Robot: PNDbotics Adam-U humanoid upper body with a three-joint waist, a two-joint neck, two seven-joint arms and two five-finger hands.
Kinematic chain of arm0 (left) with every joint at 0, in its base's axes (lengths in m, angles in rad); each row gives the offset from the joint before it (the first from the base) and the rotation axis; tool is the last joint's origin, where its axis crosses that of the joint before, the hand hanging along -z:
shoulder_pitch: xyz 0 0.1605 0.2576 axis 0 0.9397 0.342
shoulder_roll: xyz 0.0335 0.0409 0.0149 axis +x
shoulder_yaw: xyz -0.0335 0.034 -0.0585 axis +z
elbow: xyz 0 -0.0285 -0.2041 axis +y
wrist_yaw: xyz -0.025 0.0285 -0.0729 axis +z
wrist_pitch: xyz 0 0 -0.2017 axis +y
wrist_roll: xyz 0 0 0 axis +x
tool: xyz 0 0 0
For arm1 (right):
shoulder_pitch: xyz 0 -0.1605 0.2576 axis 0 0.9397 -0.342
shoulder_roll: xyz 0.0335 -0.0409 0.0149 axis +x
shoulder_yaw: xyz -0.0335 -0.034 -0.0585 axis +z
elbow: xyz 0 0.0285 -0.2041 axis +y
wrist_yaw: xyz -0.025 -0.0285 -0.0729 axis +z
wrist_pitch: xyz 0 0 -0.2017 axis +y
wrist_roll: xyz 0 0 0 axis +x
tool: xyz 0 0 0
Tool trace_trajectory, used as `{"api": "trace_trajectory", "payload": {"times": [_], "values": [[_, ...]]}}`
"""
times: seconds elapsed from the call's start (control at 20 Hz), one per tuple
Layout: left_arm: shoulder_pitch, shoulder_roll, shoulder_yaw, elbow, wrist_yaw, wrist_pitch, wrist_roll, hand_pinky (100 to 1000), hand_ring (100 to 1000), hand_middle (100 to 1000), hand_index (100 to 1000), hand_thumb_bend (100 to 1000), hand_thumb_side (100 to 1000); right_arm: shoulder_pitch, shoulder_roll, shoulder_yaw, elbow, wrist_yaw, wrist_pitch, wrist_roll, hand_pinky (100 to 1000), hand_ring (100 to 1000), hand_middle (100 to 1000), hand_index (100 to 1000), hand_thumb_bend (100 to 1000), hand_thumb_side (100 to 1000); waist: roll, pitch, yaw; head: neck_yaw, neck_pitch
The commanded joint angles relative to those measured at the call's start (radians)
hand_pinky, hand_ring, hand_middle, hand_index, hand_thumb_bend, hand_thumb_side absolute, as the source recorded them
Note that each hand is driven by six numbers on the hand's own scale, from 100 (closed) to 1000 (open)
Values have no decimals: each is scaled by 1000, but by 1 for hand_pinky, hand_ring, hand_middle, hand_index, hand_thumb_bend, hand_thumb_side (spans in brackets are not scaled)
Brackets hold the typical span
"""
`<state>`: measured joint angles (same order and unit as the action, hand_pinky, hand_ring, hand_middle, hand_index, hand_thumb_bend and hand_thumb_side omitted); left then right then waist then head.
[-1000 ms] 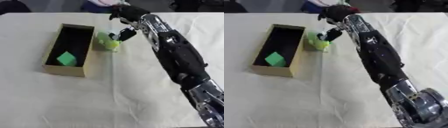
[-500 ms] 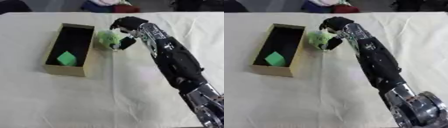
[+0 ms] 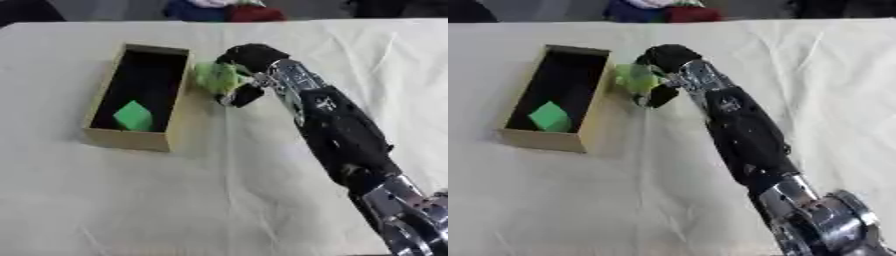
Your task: Pick up objects on the table and place them in the box.
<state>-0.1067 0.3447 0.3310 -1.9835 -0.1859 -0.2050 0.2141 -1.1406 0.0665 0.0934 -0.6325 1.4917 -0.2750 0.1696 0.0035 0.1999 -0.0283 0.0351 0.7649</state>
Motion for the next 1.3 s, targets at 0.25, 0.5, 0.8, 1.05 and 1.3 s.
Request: {"api": "trace_trajectory", "payload": {"times": [0.25, 0.5, 0.8, 1.05, 1.3], "values": [[-13, 11, 9, -16, -5, -1, -7, 744, 623, 730, 847, 100, 767, 3, 35, -23, 26, 58, 44, -67, 789, 801, 653, 801, 215, 664, 8, -7, 10, -9, 5], [-14, 9, 9, -16, -6, 1, -9, 744, 623, 730, 848, 100, 767, -5, 29, -15, 22, 71, 68, -159, 673, 618, 437, 555, 215, 473, 5, -6, 10, -8, 5], [-13, 9, 9, -16, -6, 1, -15, 745, 623, 730, 848, 100, 757, -1, 40, -24, 33, 76, 116, -283, 567, 523, 372, 456, 100, 268, 6, -8, 9, -10, 5], [-12, 9, 10, -16, -6, 3, -21, 745, 623, 731, 847, 100, 756, -5, 46, -24, 25, 0, 114, -289, 520, 502, 369, 403, 100, 170, 6, -10, 7, -9, 5], [-10, 12, 11, -16, -8, 5, -26, 745, 623, 732, 846, 100, 753, -18, 40, -7, -25, -70, 116, -268, 518, 499, 366, 385, 100, 153, 5, -15, 4, -7, 5]]}}
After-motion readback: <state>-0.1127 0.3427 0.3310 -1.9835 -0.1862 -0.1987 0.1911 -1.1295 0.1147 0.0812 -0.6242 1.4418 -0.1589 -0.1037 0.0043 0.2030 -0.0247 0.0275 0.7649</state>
